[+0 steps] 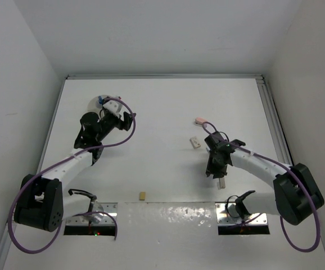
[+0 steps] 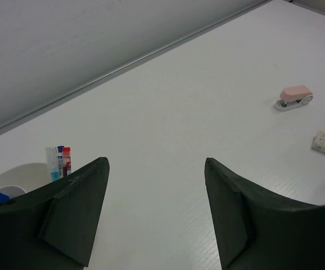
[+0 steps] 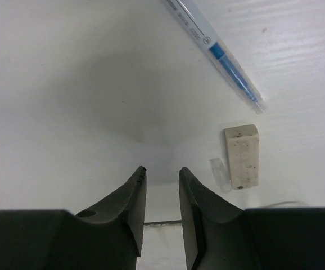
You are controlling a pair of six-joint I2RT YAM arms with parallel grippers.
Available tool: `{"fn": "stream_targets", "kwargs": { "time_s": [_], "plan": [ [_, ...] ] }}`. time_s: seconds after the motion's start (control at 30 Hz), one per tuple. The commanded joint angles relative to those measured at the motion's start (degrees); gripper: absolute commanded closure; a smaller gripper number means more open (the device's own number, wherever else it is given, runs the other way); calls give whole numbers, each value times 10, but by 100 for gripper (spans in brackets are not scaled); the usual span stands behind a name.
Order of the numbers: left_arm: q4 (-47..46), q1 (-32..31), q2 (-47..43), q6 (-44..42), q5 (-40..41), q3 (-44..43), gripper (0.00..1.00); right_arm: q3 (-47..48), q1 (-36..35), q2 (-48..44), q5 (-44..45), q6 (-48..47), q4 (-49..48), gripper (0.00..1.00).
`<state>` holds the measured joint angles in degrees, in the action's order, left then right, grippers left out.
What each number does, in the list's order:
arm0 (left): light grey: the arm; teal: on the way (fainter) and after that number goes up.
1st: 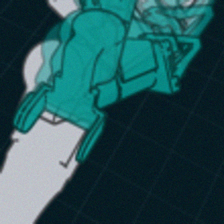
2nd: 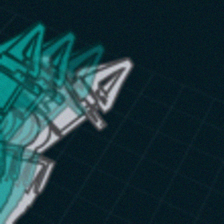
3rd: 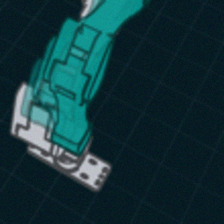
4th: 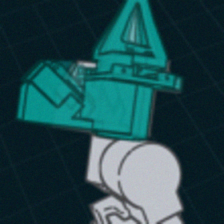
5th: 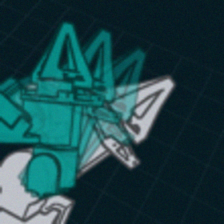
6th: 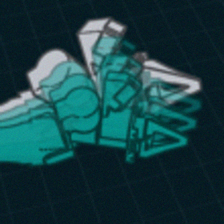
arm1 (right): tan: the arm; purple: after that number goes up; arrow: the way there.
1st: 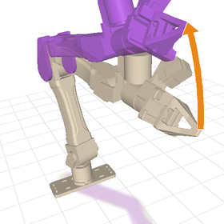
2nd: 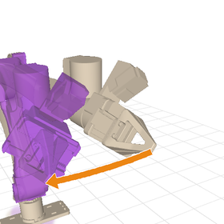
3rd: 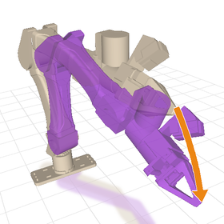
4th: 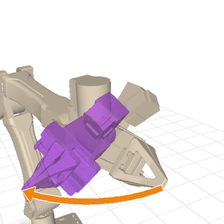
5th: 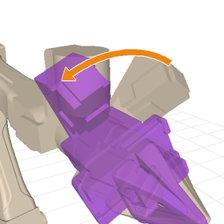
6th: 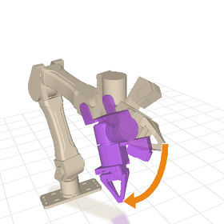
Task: Sort the stationery into containers
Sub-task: Pick up the pen cap at the corner of the board.
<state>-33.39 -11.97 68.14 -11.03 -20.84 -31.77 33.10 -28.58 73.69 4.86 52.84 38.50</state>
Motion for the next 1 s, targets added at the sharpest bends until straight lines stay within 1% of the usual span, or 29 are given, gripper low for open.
{"fn": "stream_targets", "kwargs": {
  "time_s": [0.0,0.07,0.1,0.2,0.8,0.97],
  "plan": [
    [-21,-6,-13,9,2,5,33,41,2,-6,17,-50,48,71],
    [-26,-6,-14,9,2,7,33,42,3,-9,40,-52,62,69],
    [-28,-6,-13,8,4,7,33,40,6,-9,43,-48,63,66],
    [-28,-5,-13,9,4,8,33,29,16,-1,33,-43,54,65],
    [-24,-5,-13,12,10,12,33,-11,37,8,38,-46,41,65],
    [-26,-4,-13,14,12,11,33,-23,38,15,29,-49,31,68]
  ]
}}
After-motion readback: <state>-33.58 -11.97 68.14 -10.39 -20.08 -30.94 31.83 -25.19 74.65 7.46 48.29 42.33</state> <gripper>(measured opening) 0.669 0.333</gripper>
